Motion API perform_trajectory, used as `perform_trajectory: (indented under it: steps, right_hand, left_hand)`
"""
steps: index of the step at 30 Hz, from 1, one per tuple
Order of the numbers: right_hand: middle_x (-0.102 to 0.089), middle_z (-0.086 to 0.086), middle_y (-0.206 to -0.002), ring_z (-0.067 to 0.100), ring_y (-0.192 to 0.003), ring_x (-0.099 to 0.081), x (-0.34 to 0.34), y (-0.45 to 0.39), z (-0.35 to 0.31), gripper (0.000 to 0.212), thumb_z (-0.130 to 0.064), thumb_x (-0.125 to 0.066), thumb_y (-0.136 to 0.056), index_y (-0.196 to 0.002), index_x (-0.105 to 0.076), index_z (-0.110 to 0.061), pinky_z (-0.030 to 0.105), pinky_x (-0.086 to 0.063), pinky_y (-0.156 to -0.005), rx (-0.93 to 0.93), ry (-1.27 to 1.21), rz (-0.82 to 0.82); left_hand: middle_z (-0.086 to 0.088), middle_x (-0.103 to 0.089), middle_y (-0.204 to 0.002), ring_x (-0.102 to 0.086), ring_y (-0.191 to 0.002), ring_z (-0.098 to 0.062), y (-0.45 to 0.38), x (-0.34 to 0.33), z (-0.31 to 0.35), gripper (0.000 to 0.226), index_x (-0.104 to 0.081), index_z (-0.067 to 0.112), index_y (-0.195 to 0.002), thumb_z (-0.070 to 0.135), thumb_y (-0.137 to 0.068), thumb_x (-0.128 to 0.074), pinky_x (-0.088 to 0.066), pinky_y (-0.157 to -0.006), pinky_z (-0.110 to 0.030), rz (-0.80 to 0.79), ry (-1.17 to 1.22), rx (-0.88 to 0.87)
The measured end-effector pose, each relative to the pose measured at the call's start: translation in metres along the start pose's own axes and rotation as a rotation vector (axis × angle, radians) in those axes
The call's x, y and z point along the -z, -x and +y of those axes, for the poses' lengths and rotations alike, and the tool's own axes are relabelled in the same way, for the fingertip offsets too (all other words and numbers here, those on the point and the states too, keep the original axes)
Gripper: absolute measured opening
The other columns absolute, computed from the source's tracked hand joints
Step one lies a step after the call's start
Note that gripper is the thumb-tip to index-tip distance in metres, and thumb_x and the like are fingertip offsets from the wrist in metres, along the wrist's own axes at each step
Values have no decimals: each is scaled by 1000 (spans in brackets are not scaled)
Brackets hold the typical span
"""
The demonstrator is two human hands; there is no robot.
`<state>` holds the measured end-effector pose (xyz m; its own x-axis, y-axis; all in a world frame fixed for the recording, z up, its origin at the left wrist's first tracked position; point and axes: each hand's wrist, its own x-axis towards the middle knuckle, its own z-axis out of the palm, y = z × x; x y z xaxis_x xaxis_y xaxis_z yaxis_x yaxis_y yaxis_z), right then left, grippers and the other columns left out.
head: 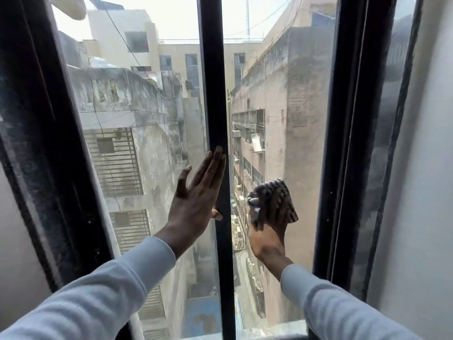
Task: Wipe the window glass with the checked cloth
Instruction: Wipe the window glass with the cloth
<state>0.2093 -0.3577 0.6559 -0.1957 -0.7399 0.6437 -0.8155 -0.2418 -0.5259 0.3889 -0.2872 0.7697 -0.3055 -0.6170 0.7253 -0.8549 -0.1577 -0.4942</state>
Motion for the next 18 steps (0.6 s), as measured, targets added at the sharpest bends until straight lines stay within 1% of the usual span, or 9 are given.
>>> perform_trajectory:
  steps: [2, 4, 7, 9, 11, 13, 15, 16, 18]
  right_hand:
    - [13, 4, -178, 37, -164, 11, 9, -18, -6, 69, -47, -28, -105, -169, -6, -33, 50, 12, -131, 268, 44, -19]
    - [21, -8, -175, 32, -164, 16, 41, -66, -17, 66, -45, -37, -108, -166, -6, -43, 41, 19, -129, 427, 27, 56]
    - [4, 0, -179, 33, -165, 2, 58, -99, 2, 69, -43, -37, -110, -168, -1, -34, 47, 3, -133, 167, -130, 235]
    - [-16, 17, -176, 37, -162, -19, 36, -54, 7, 64, -38, -20, -108, -167, -1, -21, 49, -14, -133, 7, -44, 46]
    - [-34, 26, -167, 46, -153, -35, 13, -11, 5, 62, -37, -19, -101, -162, -22, -29, 58, -26, -127, 186, 115, -158]
    - [-10, 13, -177, 47, -160, -20, 19, -33, -8, 64, -38, -38, -105, -166, -19, -37, 62, -15, -130, 500, 146, 5]
    - [0, 4, -179, 42, -164, -6, 48, -87, -27, 71, -36, -46, -108, -168, -9, -33, 60, -5, -132, 599, 162, 162]
    - [-4, 6, -179, 39, -164, -5, 63, -105, -35, 73, -36, -46, -108, -168, -6, -28, 57, -3, -132, 493, 108, 260]
    - [-10, 10, -178, 31, -164, -8, 51, -115, -22, 77, -44, -47, -107, -169, -8, -20, 50, -1, -134, 58, -120, 371]
  left_hand:
    - [-6, 17, -184, 4, -171, -16, 0, 0, 0, 156, 10, 10, -174, 76, -67, -81, -10, -125, -51, -6, 26, -3]
    - [-4, 19, -183, 5, -171, -16, 1, -1, -1, 155, 11, 10, -174, 73, -68, -83, -11, -124, -52, -9, 63, -3]
    - [-4, 21, -183, 6, -171, -16, 2, -2, -2, 153, 12, 11, -174, 72, -70, -83, -11, -123, -50, -17, 77, -9]
    - [-4, 23, -183, 7, -171, -16, 1, -4, 0, 154, 15, 12, -173, 72, -70, -82, -9, -123, -49, -18, 71, 0]
    - [-5, 21, -183, 5, -171, -17, 1, -5, 2, 156, 15, 11, -173, 73, -68, -82, -7, -123, -48, -10, 52, 8]
    - [-5, 18, -184, 3, -171, -17, 1, -3, 0, 156, 13, 11, -174, 74, -67, -82, -7, -122, -47, -8, 47, -8]
    - [-5, 13, -184, -1, -171, -18, 2, -3, -4, 154, 8, 11, -175, 74, -67, -82, -10, -122, -47, -4, 52, -16]
    - [-5, 11, -185, -3, -172, -18, 3, -3, -6, 152, 6, 11, -175, 75, -67, -82, -11, -121, -47, 1, 51, -15]
    - [-5, 10, -185, -3, -171, -18, 4, -5, -7, 151, 4, 11, -175, 74, -68, -82, -11, -122, -47, 14, 57, -14]
